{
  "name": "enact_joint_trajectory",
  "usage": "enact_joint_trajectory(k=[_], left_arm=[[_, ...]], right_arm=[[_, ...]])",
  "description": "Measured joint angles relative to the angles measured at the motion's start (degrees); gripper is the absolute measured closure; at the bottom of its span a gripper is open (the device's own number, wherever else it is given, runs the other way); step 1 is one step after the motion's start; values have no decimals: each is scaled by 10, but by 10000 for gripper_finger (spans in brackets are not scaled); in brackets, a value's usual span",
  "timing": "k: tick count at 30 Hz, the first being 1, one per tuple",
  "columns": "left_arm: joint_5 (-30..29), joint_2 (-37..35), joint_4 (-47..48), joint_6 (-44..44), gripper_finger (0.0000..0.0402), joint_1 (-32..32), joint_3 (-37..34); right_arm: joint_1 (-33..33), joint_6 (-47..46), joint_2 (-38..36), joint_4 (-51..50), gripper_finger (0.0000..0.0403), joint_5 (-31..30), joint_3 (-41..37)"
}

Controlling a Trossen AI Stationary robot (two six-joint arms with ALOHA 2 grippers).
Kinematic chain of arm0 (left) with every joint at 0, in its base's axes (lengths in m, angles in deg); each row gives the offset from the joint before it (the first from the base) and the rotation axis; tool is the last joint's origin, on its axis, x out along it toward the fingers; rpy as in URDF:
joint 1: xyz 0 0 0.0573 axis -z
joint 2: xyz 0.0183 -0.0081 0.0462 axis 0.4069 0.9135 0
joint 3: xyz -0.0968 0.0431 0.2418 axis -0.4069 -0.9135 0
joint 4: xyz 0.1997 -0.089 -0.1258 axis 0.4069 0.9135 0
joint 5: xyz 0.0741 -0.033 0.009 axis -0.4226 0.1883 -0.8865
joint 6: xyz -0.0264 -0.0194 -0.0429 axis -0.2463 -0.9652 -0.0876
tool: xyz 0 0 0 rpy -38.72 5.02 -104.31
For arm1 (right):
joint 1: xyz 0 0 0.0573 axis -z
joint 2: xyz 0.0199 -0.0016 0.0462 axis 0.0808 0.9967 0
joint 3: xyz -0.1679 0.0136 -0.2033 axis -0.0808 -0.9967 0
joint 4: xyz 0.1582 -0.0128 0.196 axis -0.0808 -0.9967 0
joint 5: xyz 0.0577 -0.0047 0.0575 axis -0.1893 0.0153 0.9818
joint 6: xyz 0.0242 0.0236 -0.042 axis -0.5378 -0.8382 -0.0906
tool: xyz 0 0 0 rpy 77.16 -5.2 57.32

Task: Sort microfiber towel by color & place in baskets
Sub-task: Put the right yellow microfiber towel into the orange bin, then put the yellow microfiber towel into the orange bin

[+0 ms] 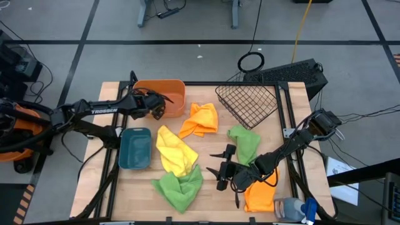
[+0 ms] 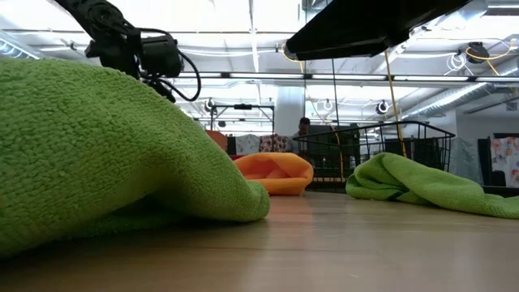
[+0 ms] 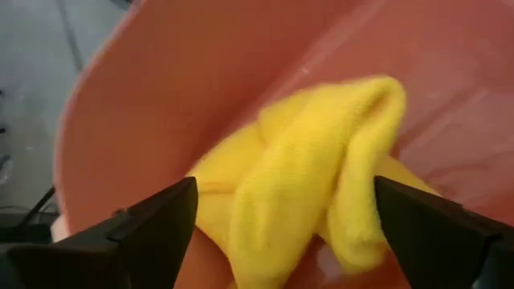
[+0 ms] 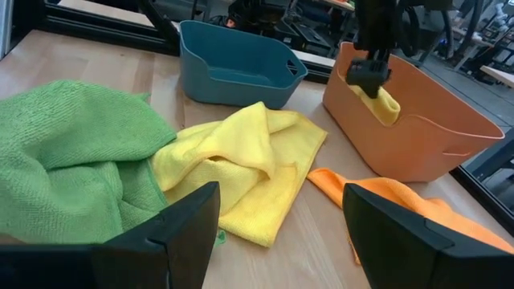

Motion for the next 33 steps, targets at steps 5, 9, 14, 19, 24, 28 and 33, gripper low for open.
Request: enact_joint_trajectory(k=[5,9,14,19,24,28,33], left_arm=[[6,-33,61,2,30,17,32],[25,-79,101,-1,30,39,52],[86,-147,111,-24,29,77,56],[162,-200,103,-65,29,142,56],[186,-208,68,-115,29,239,56],[172,-192,1,-137,29,325,46],[121,-161,-85,-135,29,419,30]], right_arm=[[8,-7,0,2,148,0,0],[13,-21,0,3,148,0,0],[16,-24,0,4,148,0,0],[17,-24,0,27,148,4,0],[28,-18,0,24,148,108,0],[46,-35,0,31,148,169,0],[71,-34,0,42,148,264,0]])
